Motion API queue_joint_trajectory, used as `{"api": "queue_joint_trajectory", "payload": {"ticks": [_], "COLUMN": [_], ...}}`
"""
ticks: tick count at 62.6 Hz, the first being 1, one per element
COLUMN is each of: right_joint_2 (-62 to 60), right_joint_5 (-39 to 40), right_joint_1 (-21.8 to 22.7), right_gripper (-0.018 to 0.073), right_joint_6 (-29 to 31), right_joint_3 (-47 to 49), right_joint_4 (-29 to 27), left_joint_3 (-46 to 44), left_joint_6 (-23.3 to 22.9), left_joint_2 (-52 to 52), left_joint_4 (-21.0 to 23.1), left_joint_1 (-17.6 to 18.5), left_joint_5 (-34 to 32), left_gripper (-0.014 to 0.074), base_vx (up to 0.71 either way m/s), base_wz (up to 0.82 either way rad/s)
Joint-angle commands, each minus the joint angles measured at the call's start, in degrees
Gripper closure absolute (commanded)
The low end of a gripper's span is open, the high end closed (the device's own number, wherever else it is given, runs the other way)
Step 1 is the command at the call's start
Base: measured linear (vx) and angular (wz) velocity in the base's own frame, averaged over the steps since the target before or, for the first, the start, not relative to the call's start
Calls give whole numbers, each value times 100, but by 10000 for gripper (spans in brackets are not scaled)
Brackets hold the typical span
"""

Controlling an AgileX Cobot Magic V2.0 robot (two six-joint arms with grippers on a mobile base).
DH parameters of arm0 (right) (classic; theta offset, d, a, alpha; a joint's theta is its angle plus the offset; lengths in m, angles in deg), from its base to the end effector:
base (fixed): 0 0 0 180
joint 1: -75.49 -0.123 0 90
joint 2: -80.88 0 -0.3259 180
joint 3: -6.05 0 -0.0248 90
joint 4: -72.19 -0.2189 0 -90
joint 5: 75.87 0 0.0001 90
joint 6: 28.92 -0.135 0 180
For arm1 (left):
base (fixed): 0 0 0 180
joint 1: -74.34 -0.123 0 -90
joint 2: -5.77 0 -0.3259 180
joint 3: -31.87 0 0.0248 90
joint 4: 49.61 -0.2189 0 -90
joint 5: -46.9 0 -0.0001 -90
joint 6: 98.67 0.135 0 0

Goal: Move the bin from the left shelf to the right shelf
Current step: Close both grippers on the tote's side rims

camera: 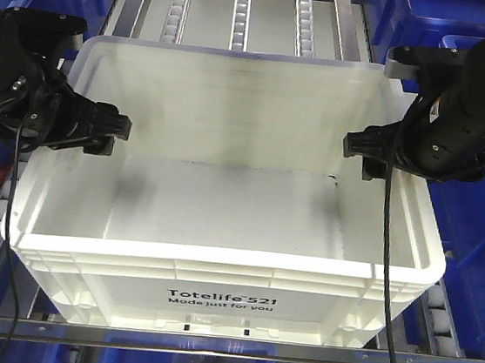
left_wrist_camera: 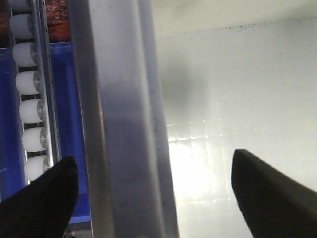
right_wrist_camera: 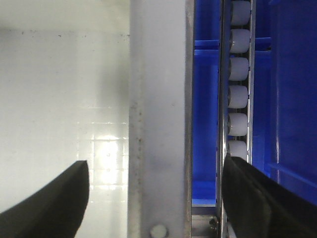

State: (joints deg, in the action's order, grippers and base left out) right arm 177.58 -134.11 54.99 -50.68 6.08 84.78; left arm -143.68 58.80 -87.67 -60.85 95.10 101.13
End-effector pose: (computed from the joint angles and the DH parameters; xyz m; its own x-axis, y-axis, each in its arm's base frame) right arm 0.3046 0.0871 0.3263 -0.8847 -0.0583 -0.4624 -0.0404 0.9980 -0.0485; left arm 0.2910 -0.0875 0.3255 -0.8676 0.0395 -0.4957 0.0436 0.9990 0.0034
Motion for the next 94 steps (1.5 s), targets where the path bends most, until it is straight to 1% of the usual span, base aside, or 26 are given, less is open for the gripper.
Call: {"api": "queue_joint_trajectory", "payload": {"ticks": [1,6,12,19,28,33,35,41,49,54,58,65,72,83,94], "right_joint_2": [-199,-199,-199,-199,-199,-199,-199,-199,-199,-199,-199,-199,-199,-199,-219], "right_joint_5": [102,65,59,59,65,65,65,65,65,65,53,23,18,50,183], "right_joint_1": [28,28,28,28,28,28,28,28,28,28,28,28,28,28,7], "right_gripper": [62,102,163,248,349,395,409,444,471,481,484,485,485,485,485], "right_joint_6": [-41,-41,-41,-41,-41,-41,-41,-41,-41,-41,-29,-29,-29,-29,-29], "right_joint_3": [173,173,173,173,173,173,173,173,173,173,173,173,173,173,173], "right_joint_4": [171,172,172,172,172,172,172,172,179,179,179,191,191,191,213], "left_joint_3": [-193,-193,-193,-193,-193,-193,-193,-193,-193,-193,-193,-193,-193,-193,-193], "left_joint_6": [-19,-19,-19,-19,-19,-19,-19,-19,-19,-19,1,165,170,177,233], "left_joint_2": [200,200,200,200,200,200,200,200,200,200,200,200,200,228,254], "left_joint_4": [-43,-42,-42,-42,-42,-42,-42,-42,-42,-48,-48,-48,-58,-36,-36], "left_joint_1": [-3,-3,-3,-3,-3,-3,-3,-3,-3,-3,-3,-3,-28,-194,-200], "left_joint_5": [-177,-177,-172,-172,-172,-177,-177,-177,-183,-172,-172,-178,-183,-139,-145], "left_gripper": [6,12,41,106,215,267,297,351,414,437,451,472,497,547,566], "base_vx": [0,0,0,0,0,0,0,0,0,0,0,0,0,0,0], "base_wz": [0,0,0,0,0,0,0,0,0,0,0,0,0,0,0]}}
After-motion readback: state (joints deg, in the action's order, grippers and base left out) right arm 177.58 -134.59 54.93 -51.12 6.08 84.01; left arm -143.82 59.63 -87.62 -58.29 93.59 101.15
